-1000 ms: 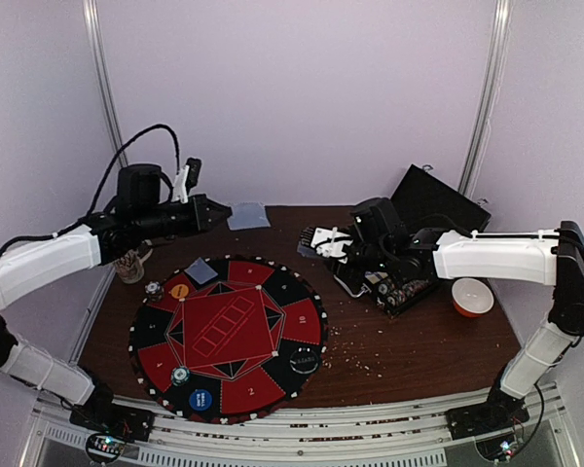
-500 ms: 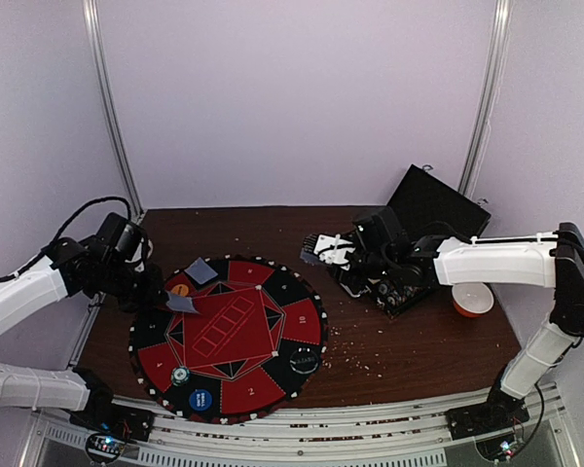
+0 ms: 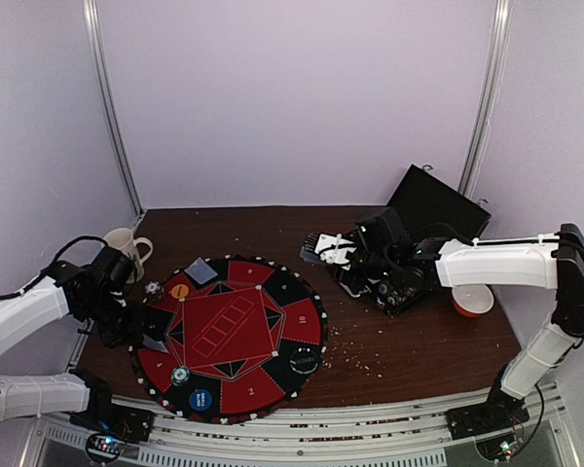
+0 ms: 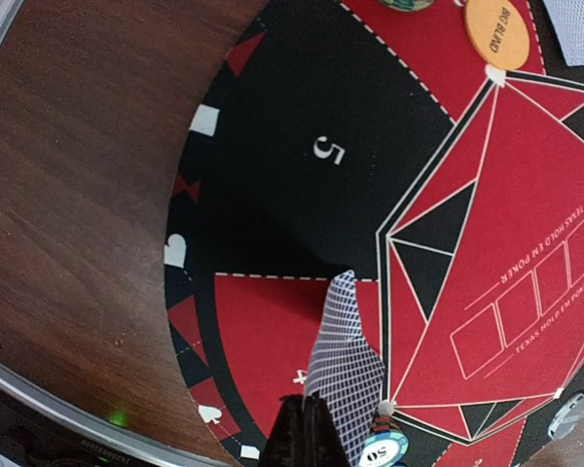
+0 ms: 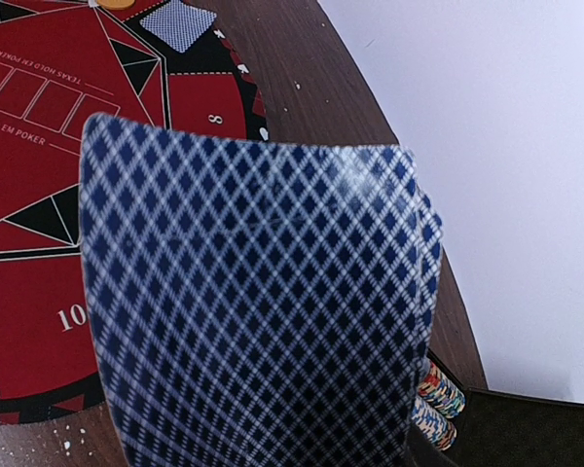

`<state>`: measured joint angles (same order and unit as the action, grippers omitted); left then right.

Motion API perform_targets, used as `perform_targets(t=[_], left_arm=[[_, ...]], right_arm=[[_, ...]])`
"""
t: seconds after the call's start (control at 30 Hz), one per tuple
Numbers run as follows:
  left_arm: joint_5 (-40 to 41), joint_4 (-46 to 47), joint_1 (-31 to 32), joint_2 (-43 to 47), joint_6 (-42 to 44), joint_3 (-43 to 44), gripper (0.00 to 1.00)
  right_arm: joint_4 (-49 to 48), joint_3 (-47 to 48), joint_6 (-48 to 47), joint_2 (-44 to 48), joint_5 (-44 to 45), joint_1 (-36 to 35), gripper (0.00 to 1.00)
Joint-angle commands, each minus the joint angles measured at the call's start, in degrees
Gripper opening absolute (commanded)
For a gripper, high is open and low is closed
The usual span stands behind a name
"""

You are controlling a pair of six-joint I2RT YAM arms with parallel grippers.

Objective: Distribute texas hold em gaming equipment
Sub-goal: Distribute the poker card in the small blind area.

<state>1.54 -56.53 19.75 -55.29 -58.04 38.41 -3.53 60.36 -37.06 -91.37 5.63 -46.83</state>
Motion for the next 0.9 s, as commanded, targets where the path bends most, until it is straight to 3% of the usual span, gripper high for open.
perform_targets(t=[0.0,0.3,0.7,0.87], left_arm=[[1.0,-0.9,-0.5,1.5,-4.1,-1.9,0.00],[-4.1,0.5,-0.5,3.1,-6.7,-9.1,0.00],[-4.8,-1.2,0.2,2.6,-6.0,-8.2,0.00],[0.4,-0.8,0.2,3.0,-8.5,-2.8,0.00]], right_arm=[[-1.6,-0.8,0.4,2.2,-0.4,0.3,0.45],[-1.3,-0.3,0.5,1.8,-0.6,0.4,0.45],[-0.7,0.4,0.0,1.7,-0.5,0.5,0.45],[-0.3,0.7,-0.2,1.5,-0.6,0.6,0.45]])
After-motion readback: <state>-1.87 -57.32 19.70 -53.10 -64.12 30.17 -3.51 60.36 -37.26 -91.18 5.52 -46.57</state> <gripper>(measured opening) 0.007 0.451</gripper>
